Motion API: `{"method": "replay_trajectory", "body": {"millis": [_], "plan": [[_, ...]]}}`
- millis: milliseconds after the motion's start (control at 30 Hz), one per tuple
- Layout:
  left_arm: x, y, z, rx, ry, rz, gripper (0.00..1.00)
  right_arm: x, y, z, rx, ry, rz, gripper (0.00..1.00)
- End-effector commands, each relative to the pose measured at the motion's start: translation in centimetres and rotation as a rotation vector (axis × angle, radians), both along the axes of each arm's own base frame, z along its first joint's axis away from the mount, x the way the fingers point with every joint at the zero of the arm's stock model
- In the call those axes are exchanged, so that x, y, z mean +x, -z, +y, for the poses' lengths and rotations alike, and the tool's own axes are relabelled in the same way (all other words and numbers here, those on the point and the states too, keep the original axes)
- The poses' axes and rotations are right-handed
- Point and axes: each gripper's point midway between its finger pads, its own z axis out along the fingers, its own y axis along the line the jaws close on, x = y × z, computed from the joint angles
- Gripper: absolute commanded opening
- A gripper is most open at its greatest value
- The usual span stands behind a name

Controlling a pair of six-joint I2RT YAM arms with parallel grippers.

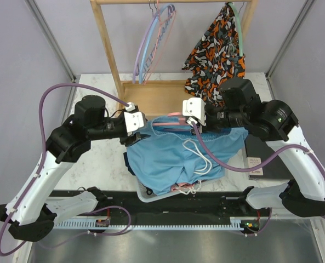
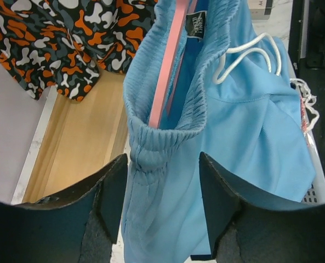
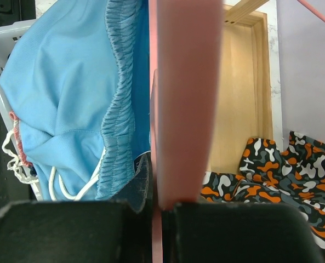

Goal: Place the shorts on the hanger

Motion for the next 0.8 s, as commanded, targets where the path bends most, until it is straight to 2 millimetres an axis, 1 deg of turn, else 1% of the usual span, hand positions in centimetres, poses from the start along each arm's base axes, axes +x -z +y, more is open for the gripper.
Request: {"method": "replay_trajectory", "body": {"millis": [0,167,200,267,367,400,433,500,600,633,733,767], "plan": [[-0.8,-2.8,-1.0,-0.064,0.078,-0.08,0.57,0.3,-2.7,1.2,0.093,-0.028,-0.056,0.0],[-0.9,-2.7,-1.2,-0.067,0.086,-0.066,0.5,0.2,-2.6,1.5,0.095,-0.039,-0.047,0.0],[-1.0,-2.5,-1.3,-0.065,0.088,-0.06,0.45,0.2,-2.6,1.6,0.095,-0.04,-0.046,0.0],[-0.8,-2.2,-1.2,-0.057,0.081,-0.059,0.41,0.1,-2.7,1.4,0.097,-0.041,-0.049,0.0],[-0.5,-1.6,-1.0,-0.042,0.066,-0.06,0.32,0.0,-2.9,1.4,0.101,-0.043,-0.053,0.0],[-0.5,-1.5,-0.9,-0.037,0.06,-0.061,0.23,0.0,-2.9,1.4,0.101,-0.043,-0.053,0.0],[-0.4,-1.4,-0.9,-0.035,0.055,-0.059,0.17,0.0,-2.9,1.3,0.101,-0.042,-0.055,0.0],[0.0,-1.4,-0.5,-0.028,0.023,-0.069,0.02,-0.1,-2.9,1.1,0.098,-0.04,-0.06,0.0],[0.6,-1.8,0.6,-0.022,-0.042,-0.099,0.02,0.0,-2.7,0.7,0.084,-0.033,-0.071,0.0],[0.4,-2.1,1.1,-0.025,-0.053,-0.119,0.02,-0.1,-2.7,0.5,0.082,-0.03,-0.074,0.0],[0.7,-1.2,2.5,0.026,-0.101,-0.144,0.02,0.0,-2.7,0.0,0.073,-0.016,-0.09,0.0],[0.8,-0.9,3.3,0.045,-0.129,-0.155,0.02,0.0,-2.8,-0.1,0.071,-0.009,-0.096,0.0]]}}
